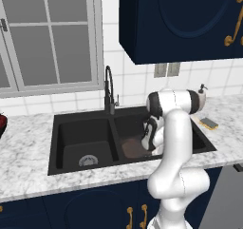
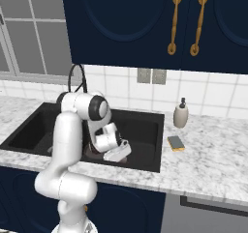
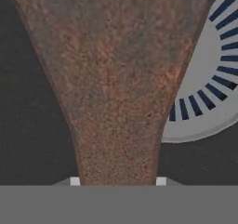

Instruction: Pick the pan and sponge and place them into the sink. Then turn on the water.

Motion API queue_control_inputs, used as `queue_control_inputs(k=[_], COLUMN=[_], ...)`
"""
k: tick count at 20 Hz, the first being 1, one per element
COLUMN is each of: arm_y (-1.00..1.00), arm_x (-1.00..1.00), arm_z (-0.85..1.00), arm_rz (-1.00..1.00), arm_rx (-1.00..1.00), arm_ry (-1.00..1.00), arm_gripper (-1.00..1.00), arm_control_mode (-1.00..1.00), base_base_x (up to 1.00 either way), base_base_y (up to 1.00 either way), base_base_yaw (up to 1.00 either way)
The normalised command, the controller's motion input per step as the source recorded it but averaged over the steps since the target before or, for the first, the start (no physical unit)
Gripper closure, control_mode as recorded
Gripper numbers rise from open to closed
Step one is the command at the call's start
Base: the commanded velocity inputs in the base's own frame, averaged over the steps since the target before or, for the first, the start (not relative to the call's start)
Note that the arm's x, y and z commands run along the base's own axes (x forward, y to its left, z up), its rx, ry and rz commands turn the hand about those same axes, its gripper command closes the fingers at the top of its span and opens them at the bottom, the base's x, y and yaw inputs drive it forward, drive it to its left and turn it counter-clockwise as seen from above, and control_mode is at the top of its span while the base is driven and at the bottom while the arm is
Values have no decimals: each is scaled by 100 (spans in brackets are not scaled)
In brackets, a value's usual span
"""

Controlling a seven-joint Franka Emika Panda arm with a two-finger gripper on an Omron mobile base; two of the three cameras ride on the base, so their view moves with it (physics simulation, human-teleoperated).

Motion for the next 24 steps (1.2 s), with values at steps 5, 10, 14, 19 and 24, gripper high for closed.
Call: queue_control_inputs(k=[5, 10, 14, 19, 24], arm_y=[0, 0, -1, 0, -2], arm_x=[53, 63, 61, 33, 0], arm_z=[-39, -15, 0, 0, 32], arm_rz=[0, 0, 0, 0, -3], arm_rx=[0, 0, 2, 2, 9], arm_ry=[-6, -3, -8, -11, -11], arm_gripper=[100, 100, 100, -100, -100], arm_control_mode=[-100, -100, -100, -100, -100], base_base_x=[0, 0, 0, 0, 0], base_base_y=[0, 0, 0, 0, 0], base_base_yaw=[0, 0, 0, 0, 0])
